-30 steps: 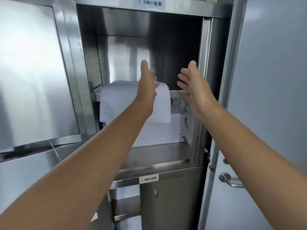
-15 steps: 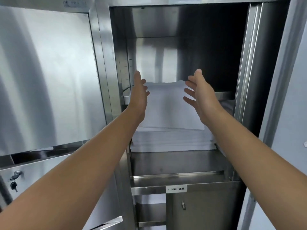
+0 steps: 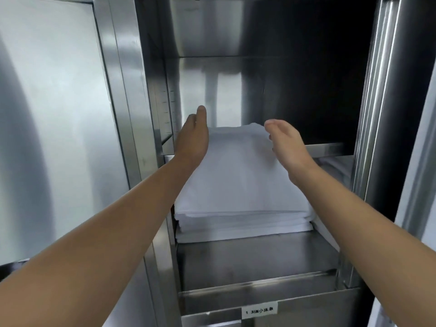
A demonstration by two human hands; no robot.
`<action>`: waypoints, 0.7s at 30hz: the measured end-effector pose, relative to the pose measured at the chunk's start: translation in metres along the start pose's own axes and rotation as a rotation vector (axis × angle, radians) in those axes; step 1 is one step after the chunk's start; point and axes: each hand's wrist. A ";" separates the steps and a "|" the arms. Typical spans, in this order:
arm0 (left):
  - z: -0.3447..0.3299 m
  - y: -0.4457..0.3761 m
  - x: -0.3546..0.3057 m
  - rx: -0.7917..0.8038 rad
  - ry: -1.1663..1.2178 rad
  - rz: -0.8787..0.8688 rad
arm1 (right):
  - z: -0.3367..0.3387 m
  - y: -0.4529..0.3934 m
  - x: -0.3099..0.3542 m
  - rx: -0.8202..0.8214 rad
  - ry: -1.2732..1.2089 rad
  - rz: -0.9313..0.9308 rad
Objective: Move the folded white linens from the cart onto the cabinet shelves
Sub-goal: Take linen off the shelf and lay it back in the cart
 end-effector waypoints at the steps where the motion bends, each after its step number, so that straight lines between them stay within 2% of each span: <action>1: 0.000 -0.004 0.000 0.014 -0.077 -0.007 | 0.001 -0.006 -0.002 -0.005 0.039 0.003; 6: 0.000 -0.034 0.018 0.115 -0.730 0.040 | 0.004 -0.046 -0.017 0.021 0.258 0.005; 8: 0.002 -0.051 0.027 0.126 -0.874 0.117 | 0.006 -0.063 -0.021 0.069 0.451 -0.051; 12: 0.008 -0.086 0.029 0.159 -0.849 0.310 | 0.007 -0.092 -0.031 0.108 0.878 -0.096; 21: 0.010 -0.136 0.048 0.017 -0.936 0.472 | 0.026 -0.145 -0.033 0.164 0.828 -0.361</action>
Point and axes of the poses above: each hand's wrist, its own y-axis away from the middle knuckle, its own z-axis out of the back of the hand, x = y × z, and after that the axes turned 14 degrees about x, right-handed
